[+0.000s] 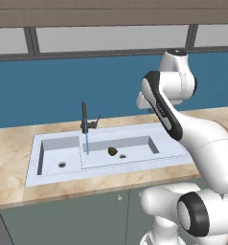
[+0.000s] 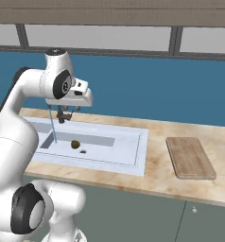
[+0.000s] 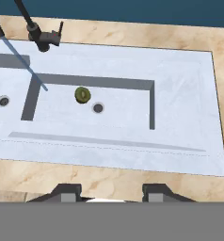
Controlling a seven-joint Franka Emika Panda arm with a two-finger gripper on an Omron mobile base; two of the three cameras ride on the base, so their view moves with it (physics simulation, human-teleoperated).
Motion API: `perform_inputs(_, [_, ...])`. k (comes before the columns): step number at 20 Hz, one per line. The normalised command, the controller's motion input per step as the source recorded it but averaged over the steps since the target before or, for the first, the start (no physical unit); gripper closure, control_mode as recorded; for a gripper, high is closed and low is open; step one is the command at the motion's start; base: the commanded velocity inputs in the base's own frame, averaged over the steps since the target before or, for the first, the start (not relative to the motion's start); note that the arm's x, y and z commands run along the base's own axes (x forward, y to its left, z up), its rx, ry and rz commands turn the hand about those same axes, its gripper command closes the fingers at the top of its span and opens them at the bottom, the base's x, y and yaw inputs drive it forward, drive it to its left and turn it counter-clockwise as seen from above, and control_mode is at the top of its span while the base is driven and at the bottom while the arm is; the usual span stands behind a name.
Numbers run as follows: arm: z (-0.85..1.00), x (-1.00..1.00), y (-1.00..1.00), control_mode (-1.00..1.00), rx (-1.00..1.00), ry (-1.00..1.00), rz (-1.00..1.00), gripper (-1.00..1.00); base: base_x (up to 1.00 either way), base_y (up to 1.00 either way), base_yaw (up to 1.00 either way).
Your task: Pick the kiwi from the sink and place it on the cutting board to airdry. Then turn off the sink faucet.
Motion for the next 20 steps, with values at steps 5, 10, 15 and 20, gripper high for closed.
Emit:
perform_inputs(5, [0.0, -0.05, 0.11, -1.0, 0.0, 0.0, 0.0, -1.0, 0.0, 0.0, 0.0])
perform_inputs(10, [0.0, -0.02, 0.18, -1.0, 0.0, 0.0, 0.0, -1.0, 0.0, 0.0, 0.0])
perform_inputs(15, [-0.16, 0.0, 0.29, -1.0, 0.0, -0.02, 0.0, -1.0, 0.0, 0.0, 0.0])
perform_inputs(20, [-0.35, 0.0, 0.27, -1.0, 0.0, 0.0, 0.0, -1.0, 0.0, 0.0, 0.0])
